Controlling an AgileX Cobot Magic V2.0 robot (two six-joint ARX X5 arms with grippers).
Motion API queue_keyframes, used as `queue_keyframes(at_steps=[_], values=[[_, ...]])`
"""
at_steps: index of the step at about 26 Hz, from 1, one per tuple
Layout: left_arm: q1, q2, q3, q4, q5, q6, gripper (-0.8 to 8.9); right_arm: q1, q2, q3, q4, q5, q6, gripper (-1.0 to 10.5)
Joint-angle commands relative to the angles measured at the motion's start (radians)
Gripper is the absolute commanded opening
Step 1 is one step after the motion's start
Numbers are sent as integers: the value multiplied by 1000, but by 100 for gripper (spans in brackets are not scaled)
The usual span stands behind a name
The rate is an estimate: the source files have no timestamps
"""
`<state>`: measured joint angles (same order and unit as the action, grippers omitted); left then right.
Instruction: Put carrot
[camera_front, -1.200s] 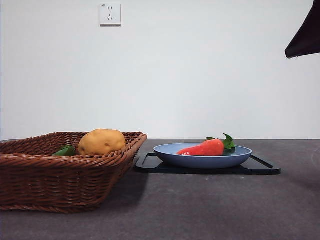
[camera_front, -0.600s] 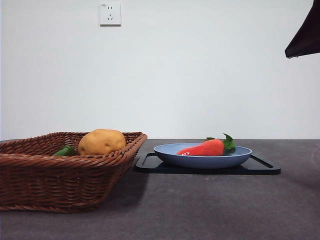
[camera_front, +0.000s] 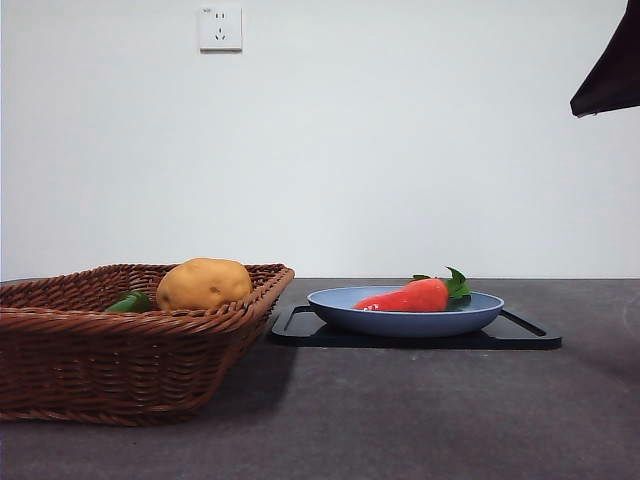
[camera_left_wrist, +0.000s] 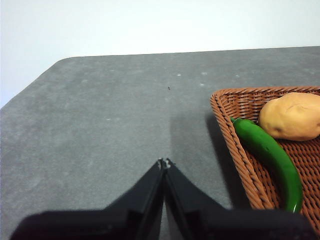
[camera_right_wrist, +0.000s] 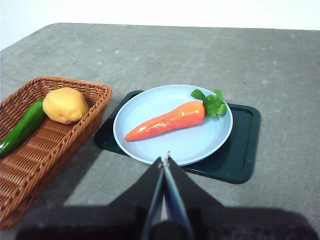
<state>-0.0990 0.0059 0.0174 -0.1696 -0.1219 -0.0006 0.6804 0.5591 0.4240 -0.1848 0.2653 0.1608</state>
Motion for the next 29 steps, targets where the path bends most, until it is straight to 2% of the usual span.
queue_keyframes(at_steps=[1,9,11,13,17,19,24,29], values=[[2,-4,-11,13,-2,-6,8,6,2,11,13,3,6,11],[2,-4,-11,13,-2,-6,8,7,-3,11,5,3,6,11],[2,-4,-11,13,-2,-6,8,-15,-70,11,-6,45,-135,11],[2,-4,-11,13,-2,-6,8,-92,-159,3,-27,40,-247,11],[2,-4,-11,13,-2,-6,8,-385,-341,-87,-7,-121,-226,11],[2,-4,-11,13,-3,-6,8,-489,-399,-154,23,-185,-212,11],[2,-4,-11,13,-2,-6,8,-608,-484,-290,75,-294,-180,11],[2,-4,-11,13,-3,-6,8,-643,-531,-378,80,-297,-152,11]])
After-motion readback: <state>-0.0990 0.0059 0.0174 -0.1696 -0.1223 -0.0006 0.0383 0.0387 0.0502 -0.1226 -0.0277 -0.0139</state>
